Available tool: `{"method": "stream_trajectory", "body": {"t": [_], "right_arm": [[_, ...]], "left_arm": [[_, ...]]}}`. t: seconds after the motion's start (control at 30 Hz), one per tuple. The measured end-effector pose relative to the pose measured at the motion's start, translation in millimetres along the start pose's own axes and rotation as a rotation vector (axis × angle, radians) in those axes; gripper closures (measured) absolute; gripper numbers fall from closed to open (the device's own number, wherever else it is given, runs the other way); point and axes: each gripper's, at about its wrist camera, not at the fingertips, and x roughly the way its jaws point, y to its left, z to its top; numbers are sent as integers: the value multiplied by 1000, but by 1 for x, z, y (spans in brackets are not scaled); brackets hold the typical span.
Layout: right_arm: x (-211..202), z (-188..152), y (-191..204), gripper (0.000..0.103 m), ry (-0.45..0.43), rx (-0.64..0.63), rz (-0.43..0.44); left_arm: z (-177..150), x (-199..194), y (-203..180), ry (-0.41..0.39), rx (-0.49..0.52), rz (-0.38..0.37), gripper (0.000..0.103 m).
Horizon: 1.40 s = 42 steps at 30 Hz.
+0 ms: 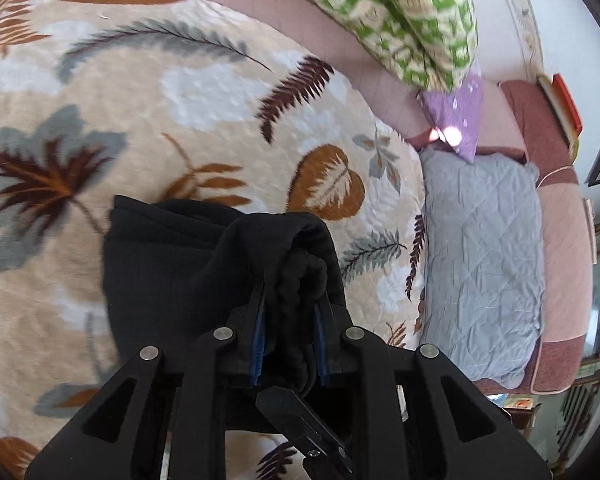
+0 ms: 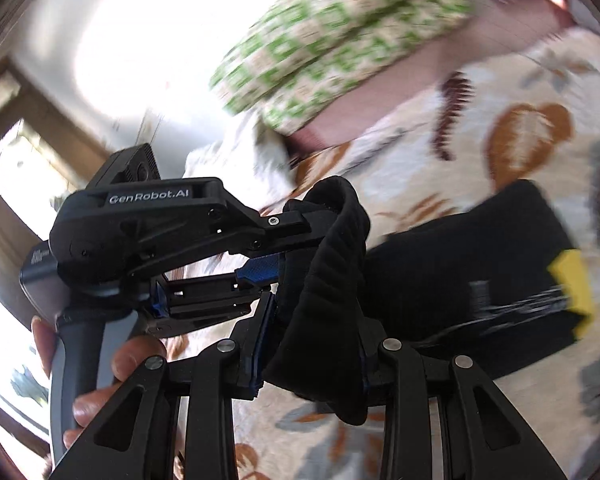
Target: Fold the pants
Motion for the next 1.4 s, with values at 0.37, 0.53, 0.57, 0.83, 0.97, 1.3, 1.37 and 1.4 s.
{"method": "stream_trajectory", "body": {"t": [0.37,0.53,0.57,0.83,0.97,1.3,1.37,1.4], "right_arm": [[-17,11,-119,66,2,261,64],[-28,14,-140,61,-6,331,151],[-30,15,-141,60,-11,337,160],[-73,26,-153,56,-85,346,111],[-91,34,-152,56,-117,337,105],[-73,67,-127,45,22,156,33],[-57,74,-119,40,80,121,16],[-46,80,-113,40,118,98,-2]], "left_arm": [[-7,93,-46,79,64,223,84],[-6,83,-57,81,92,222,83],[-5,78,-59,79,94,225,81],[3,52,-75,83,87,160,63],[-1,62,-97,96,148,218,63],[-5,-42,-17,-125,63,297,63],[-8,-44,11,-102,13,318,63],[-10,-43,23,-88,-10,317,63]]}}
